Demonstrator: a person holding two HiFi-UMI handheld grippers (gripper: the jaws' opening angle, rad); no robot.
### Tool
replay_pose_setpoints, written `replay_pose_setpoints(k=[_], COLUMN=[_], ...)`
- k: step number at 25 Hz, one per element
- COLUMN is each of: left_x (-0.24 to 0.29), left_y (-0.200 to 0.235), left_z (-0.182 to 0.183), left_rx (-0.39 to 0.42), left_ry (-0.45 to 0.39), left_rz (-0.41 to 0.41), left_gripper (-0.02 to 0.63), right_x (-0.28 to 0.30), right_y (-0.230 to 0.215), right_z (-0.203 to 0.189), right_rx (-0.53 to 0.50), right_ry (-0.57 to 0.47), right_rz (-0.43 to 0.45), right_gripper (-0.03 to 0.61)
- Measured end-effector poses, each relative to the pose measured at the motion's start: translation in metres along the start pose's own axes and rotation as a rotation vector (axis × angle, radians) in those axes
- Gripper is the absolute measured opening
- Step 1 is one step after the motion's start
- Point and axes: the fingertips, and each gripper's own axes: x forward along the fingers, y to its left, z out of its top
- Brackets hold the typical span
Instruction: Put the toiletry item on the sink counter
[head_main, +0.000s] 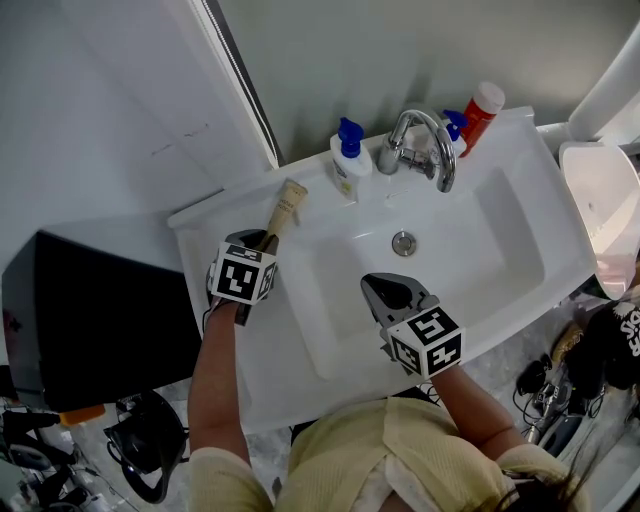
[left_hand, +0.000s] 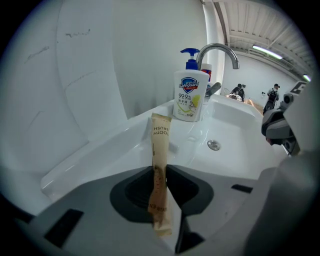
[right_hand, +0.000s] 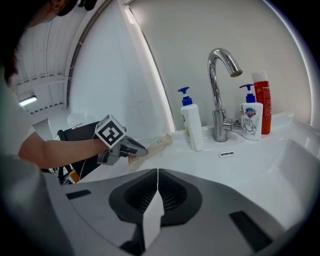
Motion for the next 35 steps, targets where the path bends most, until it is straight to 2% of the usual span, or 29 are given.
replay_pose_setpoints(k=[11, 16, 24, 35], left_x=[0.01, 0.009, -0.002, -0.018], left_y=[0.003, 0.004, 0.007, -0.008], left_z=[0.007, 0.008, 0.019, 0.01], left_rx=[0.025, 0.043, 0.013, 0.01], left_ry=[0.004, -0.003, -0.079, -0.073], left_rz=[-0.012, 0.011, 0.052, 0.051], left_gripper=[0.12, 0.142, 0.155, 0.15], right_x=[0.001, 0.001, -0.005, -0.015], right_y=[-0.002, 0.0, 0.001, 0.009], right_z=[-0.003, -0.002, 0.0, 0.002], right_rx=[0.01, 0.012, 0.012, 0.002], right_ry=[0.007, 0.003, -0.009, -0.029], right_rz=[-0.007, -0.007, -0.018, -0.031], right_gripper=[0.029, 0.029, 0.029, 0.029])
